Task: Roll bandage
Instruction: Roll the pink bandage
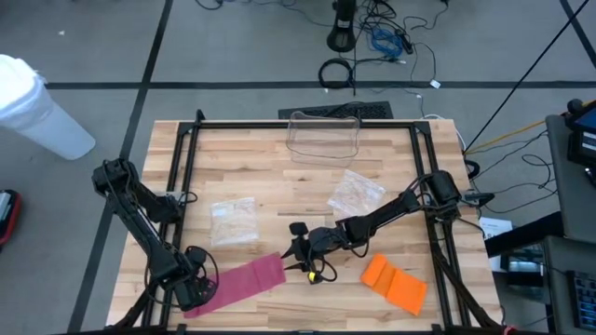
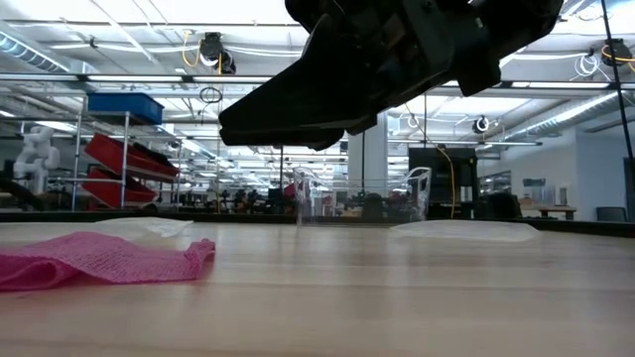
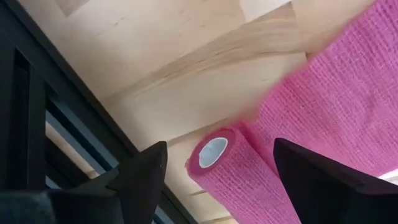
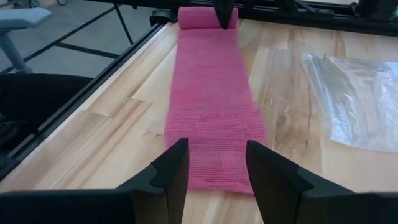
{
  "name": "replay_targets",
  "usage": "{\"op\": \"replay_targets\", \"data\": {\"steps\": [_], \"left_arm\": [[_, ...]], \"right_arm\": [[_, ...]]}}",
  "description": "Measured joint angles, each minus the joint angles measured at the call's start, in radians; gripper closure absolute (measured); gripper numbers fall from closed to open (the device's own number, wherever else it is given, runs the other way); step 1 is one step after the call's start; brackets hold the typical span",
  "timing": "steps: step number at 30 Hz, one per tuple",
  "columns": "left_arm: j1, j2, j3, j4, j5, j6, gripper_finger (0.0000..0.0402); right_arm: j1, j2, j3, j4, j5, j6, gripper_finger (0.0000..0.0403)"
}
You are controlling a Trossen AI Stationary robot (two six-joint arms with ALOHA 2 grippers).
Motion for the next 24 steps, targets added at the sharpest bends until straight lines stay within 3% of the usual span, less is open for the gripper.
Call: {"op": "replay_targets", "data": {"steps": [5,18,24], "left_arm": [[0.000,0.000,-0.002,0.014,-0.005,-0.009,0.0125],[0.017,0.002,0.004,0.006,0.010,0.071,0.0291],[0.054,0.005,0.002,0.023,-0.057,0.181,0.0350]], "right_arm": [[0.005,0.000,0.000,0.000,0.000,0.019,0.0257],[0.009,0.000,0.000,-0.006,0.001,0.050,0.0257],[0.009,0.000,0.000,-0.003,0.002,0.083,0.0257]]}}
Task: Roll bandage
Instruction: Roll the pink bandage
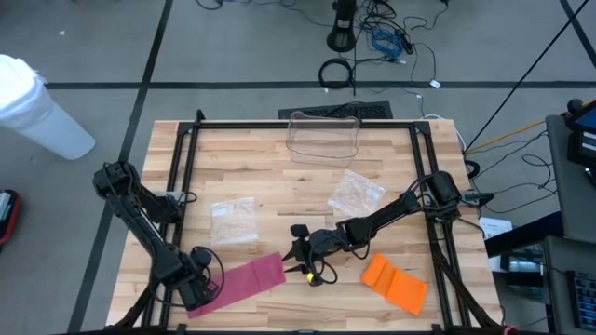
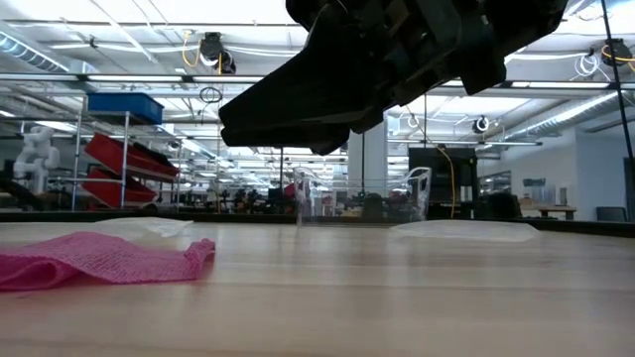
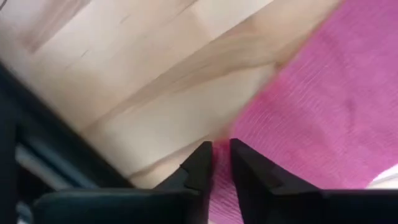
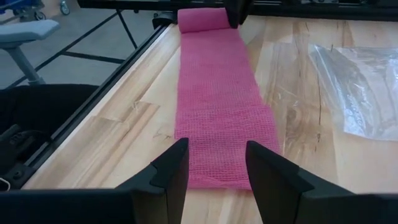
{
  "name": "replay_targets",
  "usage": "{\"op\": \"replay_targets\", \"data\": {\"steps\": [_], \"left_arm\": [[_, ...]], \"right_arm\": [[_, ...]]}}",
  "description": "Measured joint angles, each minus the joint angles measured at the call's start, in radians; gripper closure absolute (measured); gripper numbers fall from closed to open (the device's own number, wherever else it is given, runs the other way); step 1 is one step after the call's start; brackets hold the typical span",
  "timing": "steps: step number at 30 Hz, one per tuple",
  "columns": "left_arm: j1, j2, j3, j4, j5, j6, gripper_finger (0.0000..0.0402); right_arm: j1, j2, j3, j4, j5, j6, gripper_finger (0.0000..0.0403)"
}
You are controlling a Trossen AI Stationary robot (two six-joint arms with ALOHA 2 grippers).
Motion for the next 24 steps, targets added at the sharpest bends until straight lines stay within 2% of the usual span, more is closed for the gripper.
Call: {"op": "replay_targets", "data": {"steps": [8,15,20,24], "left_arm": [[0.093,0.000,0.000,-0.005,-0.065,0.227,0.0386],[0.199,-0.002,0.009,-0.030,-0.082,0.423,0.0396],[0.212,-0.003,0.123,-0.246,-0.112,0.446,0.0396],[0.171,-0.005,0.270,-0.439,-0.166,0.380,0.0396]], "right_arm": [[0.000,0.000,0.000,0.004,0.077,0.004,0.0257],[0.000,0.000,0.000,0.004,0.105,-0.006,0.0257],[0.000,0.000,0.000,0.004,0.106,-0.035,0.0257],[-0.003,0.000,0.000,-0.006,0.107,-0.042,0.0257]]}}
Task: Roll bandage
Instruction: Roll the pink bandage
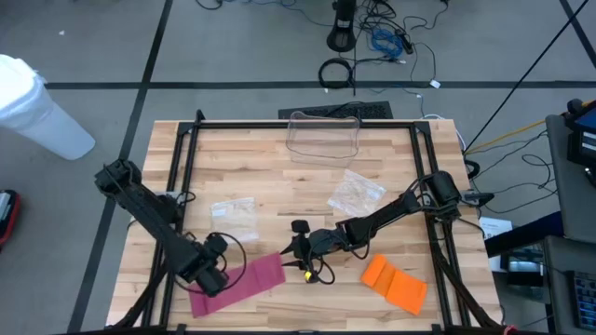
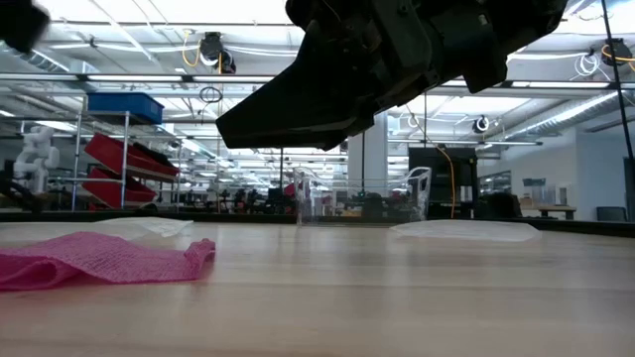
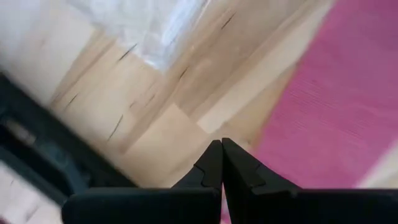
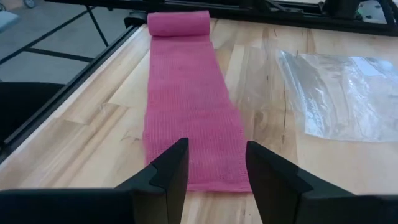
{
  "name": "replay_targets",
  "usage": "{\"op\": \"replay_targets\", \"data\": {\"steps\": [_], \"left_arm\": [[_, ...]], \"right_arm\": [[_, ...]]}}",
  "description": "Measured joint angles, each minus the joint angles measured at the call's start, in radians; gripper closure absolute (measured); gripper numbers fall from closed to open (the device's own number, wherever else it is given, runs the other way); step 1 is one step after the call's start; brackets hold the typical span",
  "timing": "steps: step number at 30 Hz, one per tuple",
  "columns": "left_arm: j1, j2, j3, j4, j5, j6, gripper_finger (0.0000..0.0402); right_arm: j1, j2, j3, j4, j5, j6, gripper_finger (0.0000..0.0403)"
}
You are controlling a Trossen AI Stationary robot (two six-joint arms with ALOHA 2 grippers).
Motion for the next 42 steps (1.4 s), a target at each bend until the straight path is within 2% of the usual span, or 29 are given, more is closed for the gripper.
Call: {"op": "replay_targets", "data": {"steps": [3,5,9,13,24,31,36,42], "left_arm": [[-0.046,-0.001,0.080,-0.020,-0.042,-0.099,0.0397],[-0.082,-0.001,0.099,0.022,-0.046,-0.204,0.0397],[-0.154,0.000,0.091,0.134,0.005,-0.441,0.0396],[-0.207,0.005,0.090,0.207,0.025,-0.605,0.0374],[-0.158,0.080,0.088,0.222,0.243,-0.691,0.0206],[-0.128,0.156,0.088,0.227,0.300,-0.725,0.0109],[-0.102,0.209,0.088,0.246,0.320,-0.740,0.0073],[-0.106,0.246,0.088,0.238,0.354,-0.750,0.0068]], "right_arm": [[0.000,0.000,0.000,-0.027,0.003,-0.022,0.0257],[-0.005,0.000,0.000,-0.054,0.024,-0.035,0.0257],[-0.030,-0.002,0.000,-0.155,0.126,-0.077,0.0257],[-0.061,-0.004,0.000,-0.180,0.129,-0.102,0.0257],[-0.073,-0.004,0.000,-0.207,0.124,-0.231,0.0257],[-0.098,-0.005,0.000,-0.242,0.126,-0.258,0.0257],[-0.111,-0.005,0.000,-0.253,0.123,-0.269,0.0257],[-0.118,-0.005,0.000,-0.252,0.123,-0.289,0.0257]]}}
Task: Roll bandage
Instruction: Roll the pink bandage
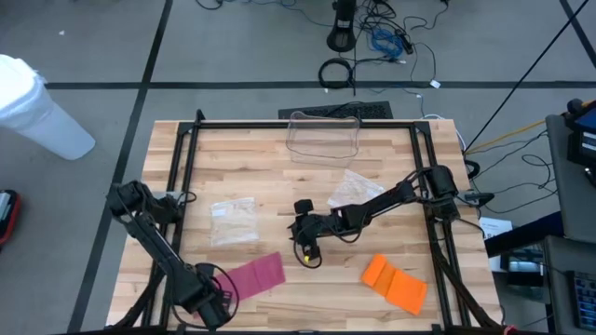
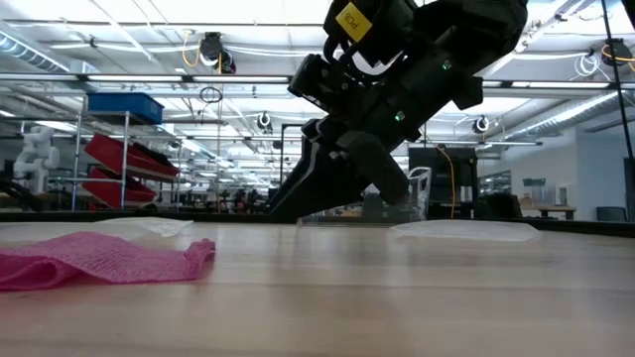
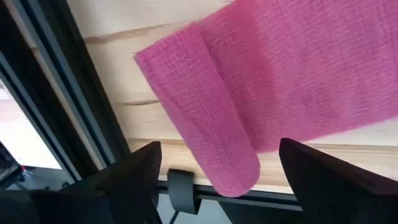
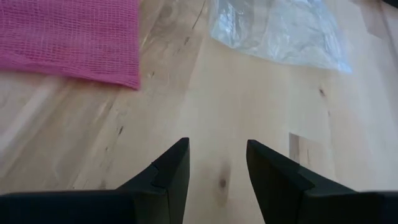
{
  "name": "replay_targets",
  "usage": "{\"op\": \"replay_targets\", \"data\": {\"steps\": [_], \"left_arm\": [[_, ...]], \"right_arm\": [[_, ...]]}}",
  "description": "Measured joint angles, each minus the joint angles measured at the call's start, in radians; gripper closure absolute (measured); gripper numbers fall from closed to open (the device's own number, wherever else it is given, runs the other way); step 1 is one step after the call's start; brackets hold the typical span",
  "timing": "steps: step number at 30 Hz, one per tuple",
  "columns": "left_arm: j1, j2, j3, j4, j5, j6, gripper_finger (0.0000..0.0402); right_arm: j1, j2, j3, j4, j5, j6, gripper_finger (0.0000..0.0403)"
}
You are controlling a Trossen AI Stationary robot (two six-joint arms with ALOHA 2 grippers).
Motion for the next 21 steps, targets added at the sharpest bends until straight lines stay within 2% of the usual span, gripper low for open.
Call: {"op": "replay_targets", "data": {"steps": [8,11,16,21], "left_arm": [[-0.021,0.060,0.000,-0.031,-0.004,0.009,0.0069],[-0.034,0.082,0.000,-0.020,-0.004,0.009,0.0083],[-0.038,0.102,0.001,-0.010,-0.019,0.022,0.0139],[-0.041,0.102,0.002,0.002,-0.109,0.084,0.0216]], "right_arm": [[-0.002,0.000,0.000,0.000,0.000,0.002,0.0257],[-0.002,0.000,0.000,0.000,0.000,0.002,0.0257],[-0.002,0.000,0.000,0.000,0.000,0.005,0.0257],[-0.001,0.000,0.000,0.001,0.000,0.008,0.0257]]}}
